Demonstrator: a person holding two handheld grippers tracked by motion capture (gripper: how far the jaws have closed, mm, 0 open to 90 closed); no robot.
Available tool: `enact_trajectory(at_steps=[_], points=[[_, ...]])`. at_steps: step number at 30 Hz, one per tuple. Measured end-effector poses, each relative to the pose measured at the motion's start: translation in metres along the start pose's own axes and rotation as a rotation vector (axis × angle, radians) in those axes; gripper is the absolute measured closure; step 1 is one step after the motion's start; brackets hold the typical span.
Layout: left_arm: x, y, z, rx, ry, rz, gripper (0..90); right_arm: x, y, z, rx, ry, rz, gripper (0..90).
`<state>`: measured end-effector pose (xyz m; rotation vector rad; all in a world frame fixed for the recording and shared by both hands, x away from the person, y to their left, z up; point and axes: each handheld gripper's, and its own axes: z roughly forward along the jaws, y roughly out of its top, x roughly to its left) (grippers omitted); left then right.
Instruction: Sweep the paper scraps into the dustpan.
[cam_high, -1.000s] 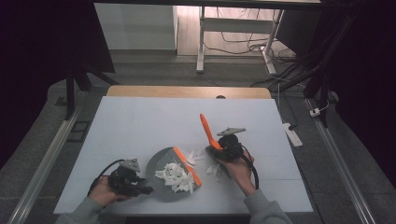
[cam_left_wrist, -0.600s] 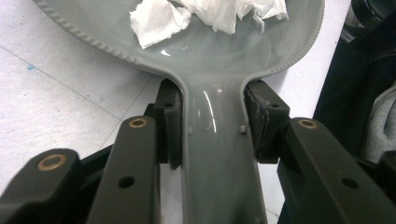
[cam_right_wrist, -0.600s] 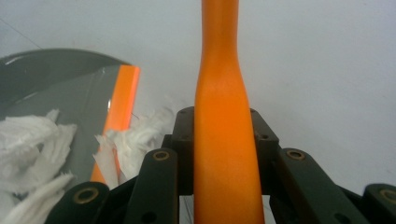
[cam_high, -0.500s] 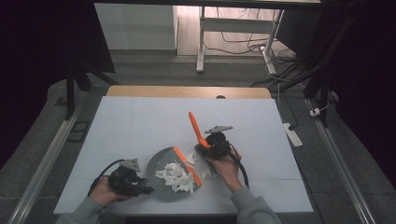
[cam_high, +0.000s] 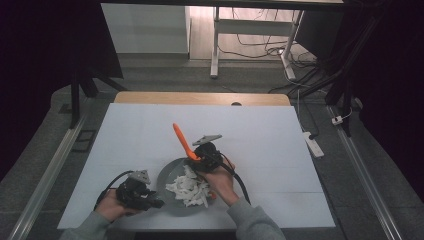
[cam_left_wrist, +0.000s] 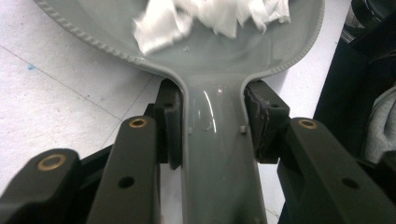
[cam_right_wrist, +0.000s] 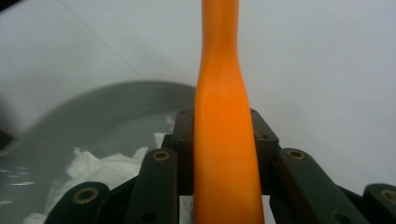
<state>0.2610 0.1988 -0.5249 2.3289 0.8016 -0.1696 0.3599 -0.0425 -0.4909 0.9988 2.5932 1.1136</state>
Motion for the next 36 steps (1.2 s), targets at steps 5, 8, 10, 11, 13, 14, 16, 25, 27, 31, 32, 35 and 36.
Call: enact_trajectory(at_steps=[5,8,10,11,13,14,16,25,27,31,32,35,36], points=[[0.0,0.0,0.0,-0.004,0.003,0.001,61.1,0.018,0.009,-0.003,-0.013,0.08,-0.058,70.2],[0.0,0.0,0.0,-0.003,0.003,0.0,61.1,0.017,0.015,-0.015,-0.051,0.068,-0.077,70.2],[0.0,0.0,0.0,-0.004,0.003,0.001,61.0,0.011,0.018,-0.023,-0.072,0.062,-0.078,70.2],[0.0,0.0,0.0,-0.004,0.003,0.0,61.1,0.008,0.019,-0.027,-0.082,0.055,-0.076,70.2],[0.0,0.0,0.0,-0.004,0.001,-0.001,61.0,0.001,0.02,-0.036,-0.102,0.04,-0.067,70.2],[0.0,0.0,0.0,-0.004,0.001,-0.001,61.1,-0.002,0.02,-0.039,-0.112,0.036,-0.056,70.2],[0.0,0.0,0.0,-0.004,0.002,-0.001,61.0,-0.009,0.019,-0.045,-0.122,0.026,-0.04,70.2],[0.0,0.0,0.0,-0.004,0.003,-0.001,61.0,-0.035,-0.004,-0.052,-0.08,-0.044,0.0,70.2],[0.0,0.0,0.0,-0.004,0.004,-0.001,61.0,-0.041,-0.013,-0.053,-0.066,-0.058,0.016,70.2],[-0.001,0.0,0.0,-0.004,0.006,-0.002,61.0,-0.052,-0.029,-0.051,-0.043,-0.083,0.058,70.2],[-0.001,0.0,0.001,-0.004,0.007,-0.002,61.1,-0.053,-0.032,-0.051,-0.039,-0.088,0.063,70.2],[-0.001,0.0,0.001,-0.005,0.007,-0.002,61.1,-0.054,-0.038,-0.047,-0.028,-0.086,0.078,70.2],[-0.001,0.0,0.001,-0.005,0.007,-0.002,61.0,-0.053,-0.038,-0.045,-0.02,-0.086,0.076,70.2]])
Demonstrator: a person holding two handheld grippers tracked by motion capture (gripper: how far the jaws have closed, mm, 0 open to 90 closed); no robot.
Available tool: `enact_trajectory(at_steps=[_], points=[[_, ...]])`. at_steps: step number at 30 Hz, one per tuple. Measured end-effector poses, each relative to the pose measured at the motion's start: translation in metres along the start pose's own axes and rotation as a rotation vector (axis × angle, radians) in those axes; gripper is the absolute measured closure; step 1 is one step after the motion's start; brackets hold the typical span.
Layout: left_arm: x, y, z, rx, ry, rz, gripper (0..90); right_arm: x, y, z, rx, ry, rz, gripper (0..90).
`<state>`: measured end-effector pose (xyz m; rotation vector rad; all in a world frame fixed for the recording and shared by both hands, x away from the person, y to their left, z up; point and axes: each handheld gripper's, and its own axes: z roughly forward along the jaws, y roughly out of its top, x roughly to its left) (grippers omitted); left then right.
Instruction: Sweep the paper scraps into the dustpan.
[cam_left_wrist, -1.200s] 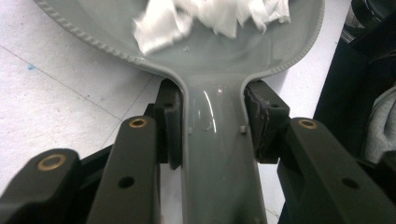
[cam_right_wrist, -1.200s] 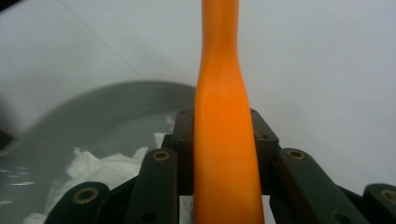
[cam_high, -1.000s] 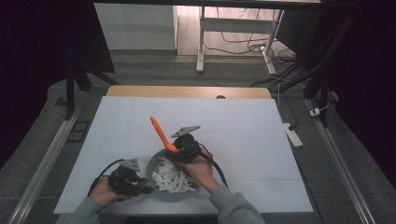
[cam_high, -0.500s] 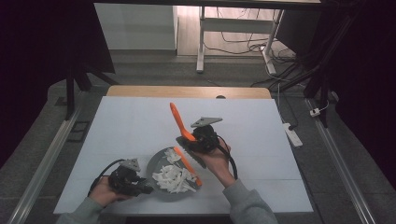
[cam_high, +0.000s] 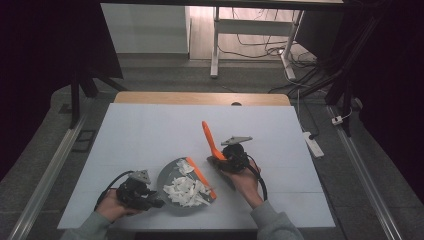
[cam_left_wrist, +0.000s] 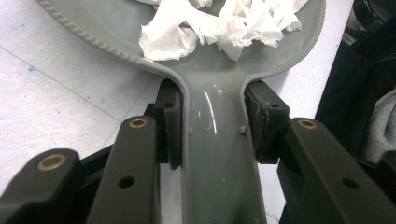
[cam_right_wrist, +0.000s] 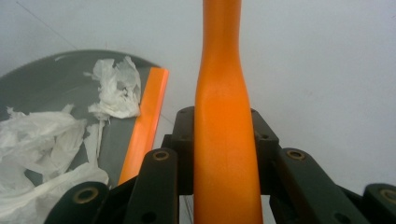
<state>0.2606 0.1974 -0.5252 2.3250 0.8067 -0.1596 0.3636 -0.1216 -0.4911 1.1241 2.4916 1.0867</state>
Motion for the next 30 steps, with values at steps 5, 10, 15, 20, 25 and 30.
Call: enact_trajectory(at_steps=[5,10,15,20,25,30], points=[[0.0,0.0,0.0,-0.001,0.0,0.0,61.0,0.013,0.0,0.007,0.002,0.034,-0.014,70.3],[-0.001,0.0,0.0,-0.001,0.001,-0.001,61.1,0.035,0.001,0.014,0.001,0.056,-0.037,70.3],[0.0,0.0,0.001,-0.002,0.002,-0.002,61.1,0.058,0.006,0.016,-0.034,0.132,-0.041,70.3],[-0.001,0.0,0.001,-0.005,0.002,-0.003,61.1,0.075,0.014,0.012,-0.063,0.193,-0.08,70.2],[-0.001,0.0,0.0,-0.012,0.009,0.0,61.0,0.069,0.018,0.0,-0.091,0.188,-0.078,70.2],[0.0,-0.001,-0.001,-0.033,0.018,-0.005,61.1,0.057,0.019,-0.011,-0.116,0.182,-0.076,70.2]])
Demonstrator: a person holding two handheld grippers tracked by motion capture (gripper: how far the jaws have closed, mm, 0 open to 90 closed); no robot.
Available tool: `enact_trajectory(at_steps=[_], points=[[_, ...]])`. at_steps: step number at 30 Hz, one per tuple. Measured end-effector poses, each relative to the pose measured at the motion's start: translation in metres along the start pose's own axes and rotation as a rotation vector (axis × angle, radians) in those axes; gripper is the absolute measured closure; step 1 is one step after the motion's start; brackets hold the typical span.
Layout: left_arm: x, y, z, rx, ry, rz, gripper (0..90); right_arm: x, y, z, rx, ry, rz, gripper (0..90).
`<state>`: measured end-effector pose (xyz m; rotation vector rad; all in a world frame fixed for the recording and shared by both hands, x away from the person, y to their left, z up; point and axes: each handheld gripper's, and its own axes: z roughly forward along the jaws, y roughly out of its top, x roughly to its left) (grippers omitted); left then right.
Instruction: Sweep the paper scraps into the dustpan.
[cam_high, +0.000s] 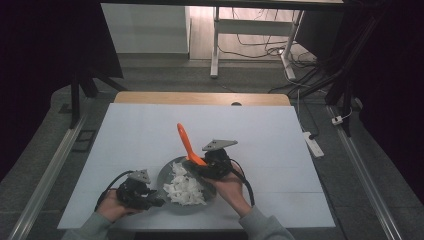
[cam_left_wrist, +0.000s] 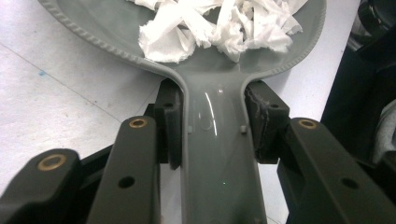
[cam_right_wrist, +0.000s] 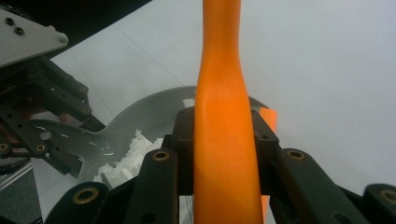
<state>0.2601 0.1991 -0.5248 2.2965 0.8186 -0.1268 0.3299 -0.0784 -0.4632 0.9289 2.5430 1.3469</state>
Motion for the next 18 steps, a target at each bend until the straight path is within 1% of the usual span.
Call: enact_trajectory(at_steps=[3,6,9,12,13,14,16,18], points=[[0.0,0.0,-0.001,-0.01,0.006,0.006,61.1,-0.004,0.002,-0.006,-0.025,-0.008,0.005,70.2],[0.0,-0.001,-0.002,-0.025,0.012,0.007,61.0,-0.008,0.004,-0.01,-0.032,-0.01,0.015,70.2],[0.0,-0.001,-0.003,-0.039,0.012,0.008,61.0,-0.009,0.004,-0.01,-0.019,-0.013,0.011,70.2],[-0.001,-0.001,-0.004,-0.056,0.011,0.014,61.0,-0.011,0.003,-0.009,0.0,-0.034,0.0,70.2],[-0.001,-0.002,-0.005,-0.061,0.012,0.018,61.0,-0.012,0.002,-0.008,0.007,-0.035,0.006,70.2],[-0.002,-0.002,-0.006,-0.067,0.01,0.018,61.1,-0.013,0.001,-0.007,0.012,-0.042,0.01,70.2],[-0.001,-0.002,-0.006,-0.075,0.009,0.018,61.1,-0.015,-0.001,-0.007,0.023,-0.066,-0.001,70.2],[-0.002,-0.002,-0.007,-0.082,0.016,0.016,61.1,-0.017,-0.001,-0.008,0.022,-0.085,-0.002,70.2]])
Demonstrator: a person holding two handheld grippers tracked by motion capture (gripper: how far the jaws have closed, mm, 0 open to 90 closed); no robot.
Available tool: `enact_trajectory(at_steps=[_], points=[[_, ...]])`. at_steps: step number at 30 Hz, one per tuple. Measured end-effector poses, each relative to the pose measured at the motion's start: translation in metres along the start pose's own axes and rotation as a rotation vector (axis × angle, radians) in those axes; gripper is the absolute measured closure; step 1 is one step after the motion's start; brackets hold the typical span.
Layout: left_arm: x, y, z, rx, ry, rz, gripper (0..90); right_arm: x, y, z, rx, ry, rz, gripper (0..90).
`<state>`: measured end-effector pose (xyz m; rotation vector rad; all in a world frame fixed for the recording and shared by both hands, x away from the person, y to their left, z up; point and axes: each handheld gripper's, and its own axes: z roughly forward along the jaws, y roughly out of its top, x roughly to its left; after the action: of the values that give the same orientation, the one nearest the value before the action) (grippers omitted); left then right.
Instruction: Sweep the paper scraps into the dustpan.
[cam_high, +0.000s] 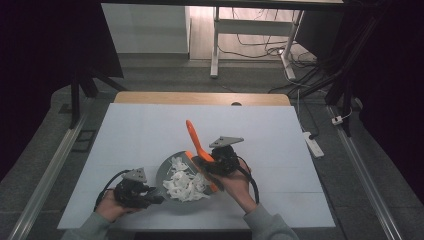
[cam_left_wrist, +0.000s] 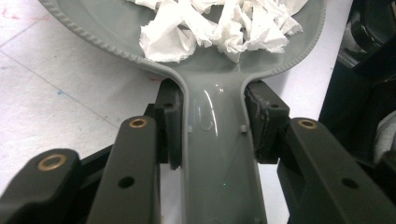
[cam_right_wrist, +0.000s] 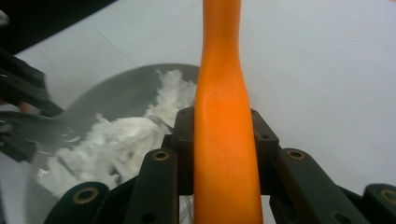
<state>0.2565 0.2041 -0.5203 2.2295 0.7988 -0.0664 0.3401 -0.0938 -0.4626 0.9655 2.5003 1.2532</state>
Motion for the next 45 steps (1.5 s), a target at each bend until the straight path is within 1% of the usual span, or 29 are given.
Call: enact_trajectory(at_steps=[1,4,5,6,7,10,13,16,18,20,22,26,28,31,33,36,38,40,42,45], points=[[0.0,0.0,-0.001,-0.005,0.002,0.004,61.1,-0.001,0.0,-0.001,-0.002,0.0,0.007,70.2],[0.0,0.0,-0.002,-0.024,0.001,-0.002,61.0,-0.005,0.0,-0.005,-0.016,-0.007,0.011,70.2],[0.0,0.0,-0.003,-0.029,0.003,0.003,61.1,-0.005,0.001,-0.007,-0.021,-0.008,0.018,70.2],[0.0,0.0,-0.003,-0.034,0.002,0.0,61.0,-0.007,0.001,-0.008,-0.027,-0.006,0.025,70.2],[0.0,0.0,-0.004,-0.033,0.002,0.006,61.0,-0.008,0.001,-0.01,-0.034,-0.005,0.03,70.2],[0.0,-0.001,-0.004,-0.038,0.009,0.005,61.0,-0.011,0.001,-0.015,-0.053,-0.014,0.044,70.2],[0.0,-0.001,-0.005,-0.045,0.006,0.003,61.0,-0.015,0.002,-0.02,-0.072,-0.017,0.062,70.2],[0.0,-0.001,-0.004,-0.034,0.009,0.003,61.0,-0.019,0.003,-0.024,-0.082,-0.023,0.074,70.2],[0.0,-0.001,-0.003,-0.023,0.008,-0.003,61.0,-0.023,0.003,-0.026,-0.082,-0.029,0.073,70.2],[0.0,-0.002,-0.002,-0.017,0.005,-0.004,61.0,-0.026,0.001,-0.027,-0.071,-0.056,0.068,70.2],[0.0,-0.002,-0.002,-0.007,-0.001,-0.001,61.0,-0.032,-0.001,-0.026,-0.063,-0.076,0.077,70.2],[0.0,-0.002,0.001,0.012,-0.005,-0.007,61.0,-0.045,-0.011,-0.019,-0.022,-0.124,0.092,70.2],[0.0,-0.002,0.002,0.026,-0.001,-0.01,61.0,-0.05,-0.016,-0.015,0.003,-0.134,0.103,70.2],[0.0,-0.002,0.004,0.049,-0.002,-0.011,61.0,-0.054,-0.022,-0.009,0.039,-0.161,0.093,70.2],[0.0,-0.002,0.005,0.063,0.001,-0.01,61.0,-0.056,-0.025,-0.007,0.049,-0.17,0.092,70.2],[-0.001,-0.002,0.006,0.078,0.001,-0.006,61.0,-0.056,-0.027,-0.006,0.069,-0.171,0.097,70.2],[-0.001,-0.003,0.006,0.081,-0.001,-0.006,61.0,-0.056,-0.029,-0.005,0.073,-0.173,0.086,70.2],[-0.001,-0.003,0.006,0.084,-0.004,-0.003,61.0,-0.054,-0.031,-0.005,0.077,-0.167,0.091,70.2],[-0.001,-0.003,0.006,0.086,-0.006,-0.004,61.0,-0.051,-0.033,-0.005,0.081,-0.155,0.096,70.2],[-0.002,-0.003,0.007,0.088,-0.007,-0.004,61.0,-0.04,-0.035,-0.001,0.087,-0.121,0.101,70.2]])
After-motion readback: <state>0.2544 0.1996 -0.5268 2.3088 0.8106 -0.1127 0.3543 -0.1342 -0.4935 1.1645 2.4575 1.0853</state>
